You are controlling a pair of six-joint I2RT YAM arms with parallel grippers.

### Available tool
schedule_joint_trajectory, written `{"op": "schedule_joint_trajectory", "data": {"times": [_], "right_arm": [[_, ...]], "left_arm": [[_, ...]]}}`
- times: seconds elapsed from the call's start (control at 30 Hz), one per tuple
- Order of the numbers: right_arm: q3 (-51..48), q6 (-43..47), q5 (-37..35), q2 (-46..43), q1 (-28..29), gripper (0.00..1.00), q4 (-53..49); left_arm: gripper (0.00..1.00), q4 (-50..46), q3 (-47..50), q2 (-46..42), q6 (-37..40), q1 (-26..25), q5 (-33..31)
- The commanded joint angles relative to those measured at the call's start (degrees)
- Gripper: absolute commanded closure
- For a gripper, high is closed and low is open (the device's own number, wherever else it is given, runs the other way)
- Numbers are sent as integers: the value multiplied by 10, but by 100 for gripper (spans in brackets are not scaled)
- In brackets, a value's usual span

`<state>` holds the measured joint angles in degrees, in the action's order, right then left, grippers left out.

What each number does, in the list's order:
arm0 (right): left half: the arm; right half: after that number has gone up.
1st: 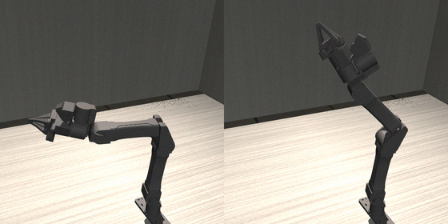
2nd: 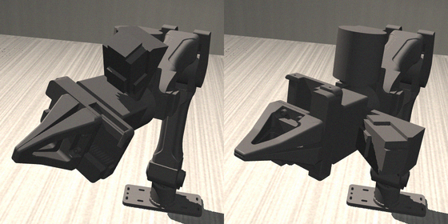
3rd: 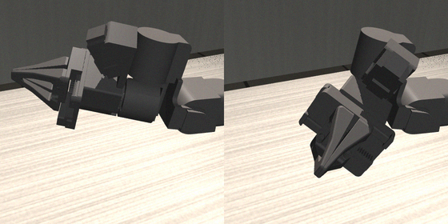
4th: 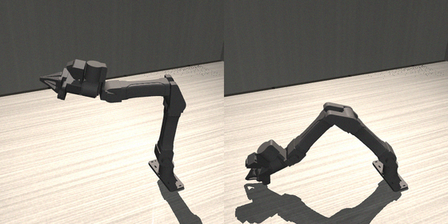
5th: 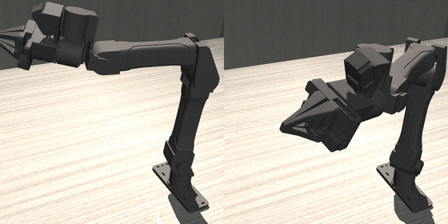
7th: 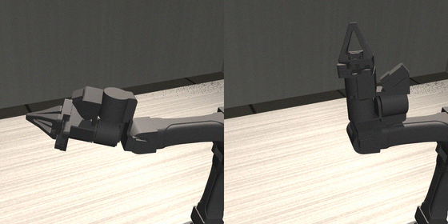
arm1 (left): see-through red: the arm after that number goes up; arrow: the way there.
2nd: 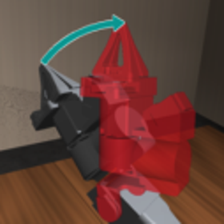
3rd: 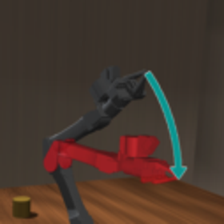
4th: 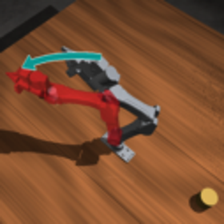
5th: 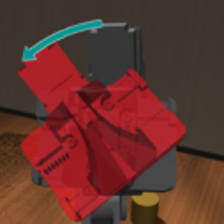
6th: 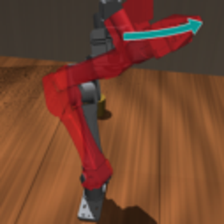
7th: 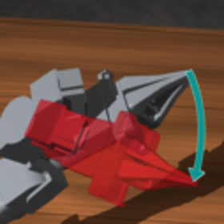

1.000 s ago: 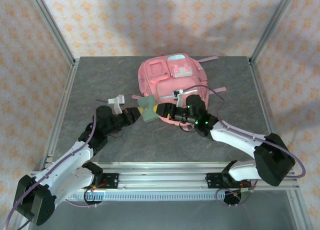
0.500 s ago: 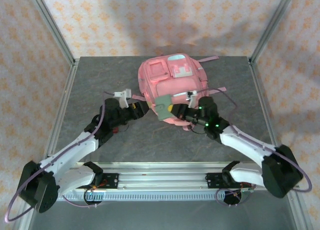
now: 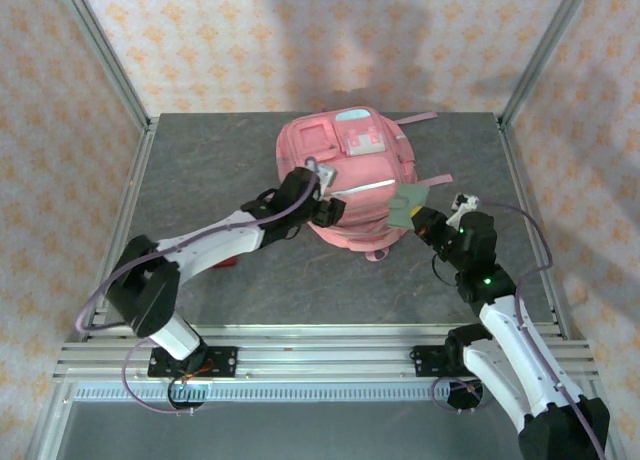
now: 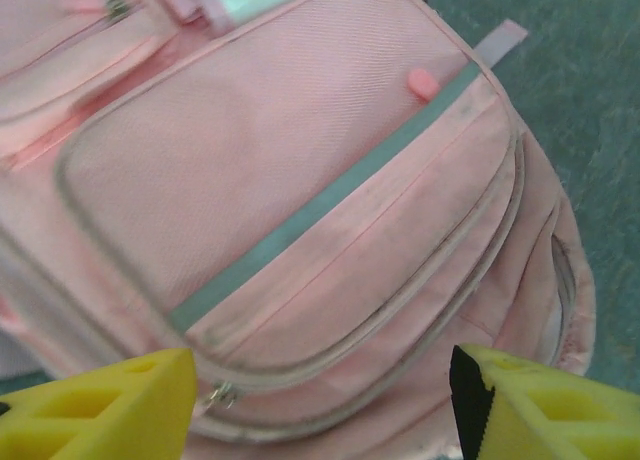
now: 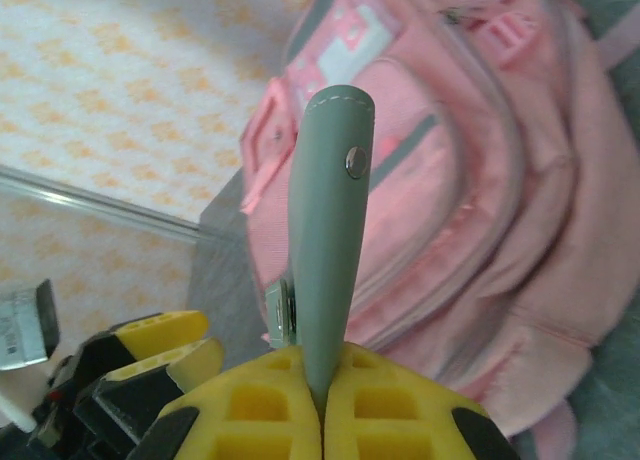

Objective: Pack the student bag

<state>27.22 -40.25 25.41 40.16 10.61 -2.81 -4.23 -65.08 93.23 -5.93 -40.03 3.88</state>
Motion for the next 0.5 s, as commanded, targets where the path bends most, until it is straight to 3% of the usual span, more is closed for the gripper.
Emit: {"op": "schedule_joint_trajectory", "data": {"times": [0.0, 0.47], "right_arm": [[-4, 5, -3, -5, -17, 100, -18], [-13, 4, 22, 4, -36, 100, -2]], "left_arm": [[30, -35, -44, 44, 123, -23, -67], [30, -48, -164, 215, 217, -51, -173]]}}
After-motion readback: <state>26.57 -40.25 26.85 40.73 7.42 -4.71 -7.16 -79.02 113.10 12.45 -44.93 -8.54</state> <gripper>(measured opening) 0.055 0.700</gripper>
